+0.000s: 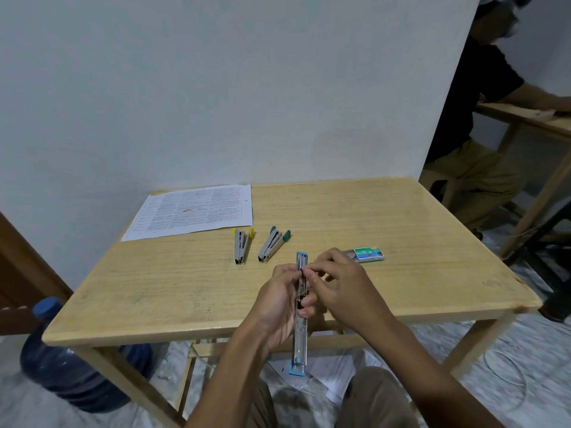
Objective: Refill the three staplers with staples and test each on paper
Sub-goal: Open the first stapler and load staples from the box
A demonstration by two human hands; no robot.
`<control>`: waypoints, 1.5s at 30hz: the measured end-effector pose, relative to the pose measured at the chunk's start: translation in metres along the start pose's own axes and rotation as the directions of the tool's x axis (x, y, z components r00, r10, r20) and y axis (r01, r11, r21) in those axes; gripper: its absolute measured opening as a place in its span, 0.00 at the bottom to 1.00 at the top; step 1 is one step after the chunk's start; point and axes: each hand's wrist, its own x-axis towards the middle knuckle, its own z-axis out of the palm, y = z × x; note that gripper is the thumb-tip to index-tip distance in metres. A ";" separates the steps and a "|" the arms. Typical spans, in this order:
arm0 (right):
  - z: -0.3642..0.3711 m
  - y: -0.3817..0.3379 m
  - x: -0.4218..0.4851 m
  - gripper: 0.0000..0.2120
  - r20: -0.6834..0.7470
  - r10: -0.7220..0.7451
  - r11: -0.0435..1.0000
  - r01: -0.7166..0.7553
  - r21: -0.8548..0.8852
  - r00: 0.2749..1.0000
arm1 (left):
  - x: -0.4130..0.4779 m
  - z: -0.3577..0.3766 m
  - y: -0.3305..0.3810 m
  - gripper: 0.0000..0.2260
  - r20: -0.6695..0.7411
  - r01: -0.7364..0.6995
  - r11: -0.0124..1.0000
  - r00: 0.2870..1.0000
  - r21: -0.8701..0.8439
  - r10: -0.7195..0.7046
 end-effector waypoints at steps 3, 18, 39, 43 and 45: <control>0.001 -0.001 -0.002 0.08 -0.013 -0.064 0.989 0.062 -0.133 0.998 | 0.001 0.000 0.001 0.05 -0.015 -0.006 1.000 1.000 -0.011 0.006; -0.028 -0.015 -0.008 0.27 0.413 -0.051 0.994 0.004 0.113 0.910 | 0.023 0.001 0.030 0.05 -0.175 -0.250 0.939 0.961 -0.236 0.212; -0.028 -0.019 0.025 0.17 0.151 0.091 0.827 -0.159 0.539 0.984 | -0.014 0.003 0.039 0.11 0.108 0.020 1.000 0.994 -0.002 -0.020; -0.022 -0.022 0.030 0.21 0.200 0.223 0.740 -0.300 0.602 0.954 | -0.018 0.004 0.040 0.09 0.168 0.008 1.000 0.986 0.020 -0.011; -0.016 -0.025 0.032 0.25 0.316 0.283 0.597 -0.424 0.681 0.906 | -0.019 0.003 0.041 0.11 0.196 0.011 1.000 0.981 -0.003 -0.010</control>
